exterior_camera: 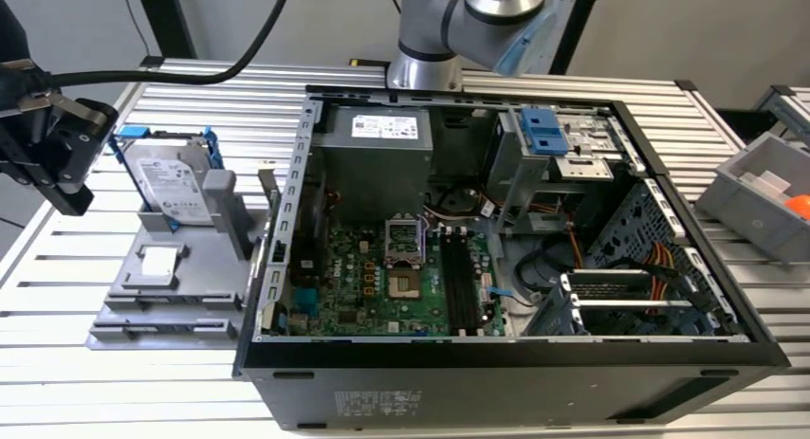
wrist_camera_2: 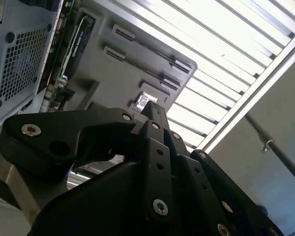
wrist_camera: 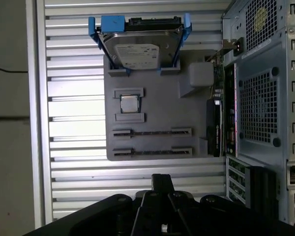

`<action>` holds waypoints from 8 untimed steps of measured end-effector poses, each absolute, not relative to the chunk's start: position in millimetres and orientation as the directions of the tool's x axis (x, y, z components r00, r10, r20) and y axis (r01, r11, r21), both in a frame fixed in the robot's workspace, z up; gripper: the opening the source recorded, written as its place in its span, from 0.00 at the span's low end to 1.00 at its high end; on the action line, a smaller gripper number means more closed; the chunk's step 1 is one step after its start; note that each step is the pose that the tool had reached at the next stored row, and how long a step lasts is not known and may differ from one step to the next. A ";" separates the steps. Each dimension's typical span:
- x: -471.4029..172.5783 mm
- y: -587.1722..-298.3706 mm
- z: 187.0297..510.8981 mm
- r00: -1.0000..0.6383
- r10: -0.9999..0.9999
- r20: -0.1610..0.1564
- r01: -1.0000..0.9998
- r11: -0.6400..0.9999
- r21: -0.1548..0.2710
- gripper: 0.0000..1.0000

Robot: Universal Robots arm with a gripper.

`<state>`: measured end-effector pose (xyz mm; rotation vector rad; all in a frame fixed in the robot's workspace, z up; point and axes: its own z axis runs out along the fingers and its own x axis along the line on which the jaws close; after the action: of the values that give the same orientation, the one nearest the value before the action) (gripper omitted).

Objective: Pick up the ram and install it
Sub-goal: 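Pick up the ram and move it above insertion slot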

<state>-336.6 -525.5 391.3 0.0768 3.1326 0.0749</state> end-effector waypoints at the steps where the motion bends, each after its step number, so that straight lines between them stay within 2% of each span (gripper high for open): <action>1: -336.6 -525.6 391.3 -0.999 0.048 -0.006 0.048 0.998 0.048 0.00; 8: -336.6 -525.6 391.3 -0.999 0.040 -0.006 0.039 0.998 0.048 0.00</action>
<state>-336.6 -525.6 391.3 0.0621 3.1332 0.0749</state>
